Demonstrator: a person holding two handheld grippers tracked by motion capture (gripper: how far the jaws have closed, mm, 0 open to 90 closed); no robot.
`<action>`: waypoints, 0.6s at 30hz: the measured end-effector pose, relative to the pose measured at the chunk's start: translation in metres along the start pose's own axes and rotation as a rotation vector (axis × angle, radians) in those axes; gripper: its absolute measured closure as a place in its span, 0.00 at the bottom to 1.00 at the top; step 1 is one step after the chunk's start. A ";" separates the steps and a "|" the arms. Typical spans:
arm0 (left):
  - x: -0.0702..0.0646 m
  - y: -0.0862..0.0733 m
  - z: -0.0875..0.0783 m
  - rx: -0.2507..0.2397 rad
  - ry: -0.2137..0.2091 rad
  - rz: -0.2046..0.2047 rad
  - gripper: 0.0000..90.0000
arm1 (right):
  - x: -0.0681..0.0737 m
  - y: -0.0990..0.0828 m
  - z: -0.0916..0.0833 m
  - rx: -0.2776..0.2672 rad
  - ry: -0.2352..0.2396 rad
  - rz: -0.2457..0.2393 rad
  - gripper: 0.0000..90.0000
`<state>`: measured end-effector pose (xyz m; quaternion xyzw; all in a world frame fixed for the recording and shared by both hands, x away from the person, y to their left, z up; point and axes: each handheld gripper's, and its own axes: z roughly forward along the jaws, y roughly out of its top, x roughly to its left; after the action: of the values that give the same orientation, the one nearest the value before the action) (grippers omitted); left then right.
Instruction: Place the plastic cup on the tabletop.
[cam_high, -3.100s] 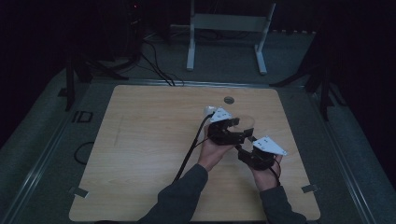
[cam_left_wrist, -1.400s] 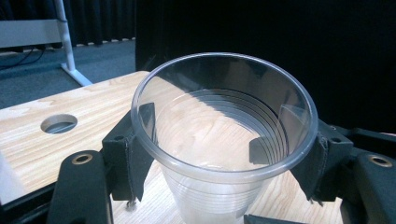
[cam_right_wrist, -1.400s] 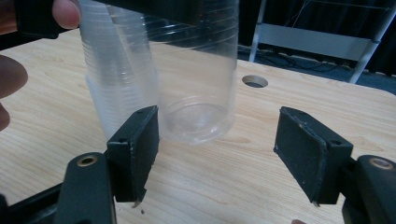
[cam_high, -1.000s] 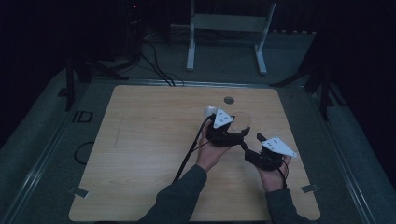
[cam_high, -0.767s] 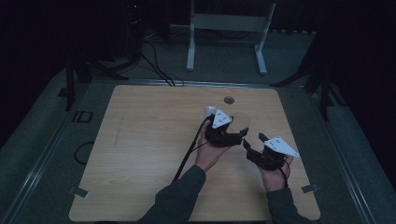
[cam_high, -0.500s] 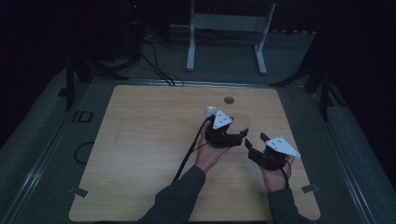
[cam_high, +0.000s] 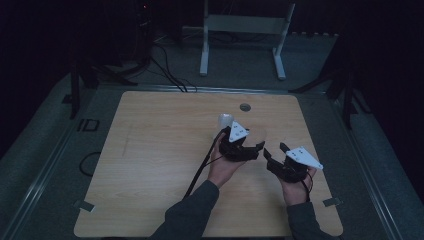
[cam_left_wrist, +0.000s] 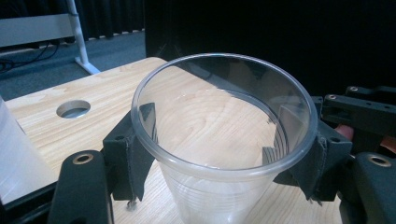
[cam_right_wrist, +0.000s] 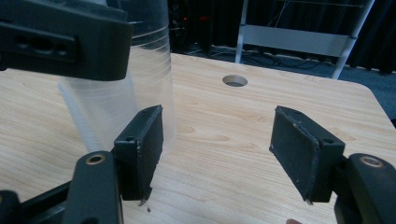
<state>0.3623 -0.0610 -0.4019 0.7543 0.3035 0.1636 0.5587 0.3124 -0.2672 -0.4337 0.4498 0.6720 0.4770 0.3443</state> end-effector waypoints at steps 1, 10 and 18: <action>0.000 0.000 0.000 0.000 0.003 0.002 0.34 | 0.000 0.000 0.000 0.000 0.000 0.000 0.38; 0.002 -0.007 -0.001 0.002 0.008 0.009 0.34 | -0.001 0.000 0.000 -0.001 0.000 0.010 0.38; 0.005 -0.011 -0.004 0.003 0.013 0.015 0.34 | -0.001 -0.002 0.000 0.004 0.001 0.010 0.38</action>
<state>0.3604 -0.0528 -0.4119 0.7562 0.3018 0.1723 0.5545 0.3127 -0.2683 -0.4355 0.4539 0.6707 0.4777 0.3407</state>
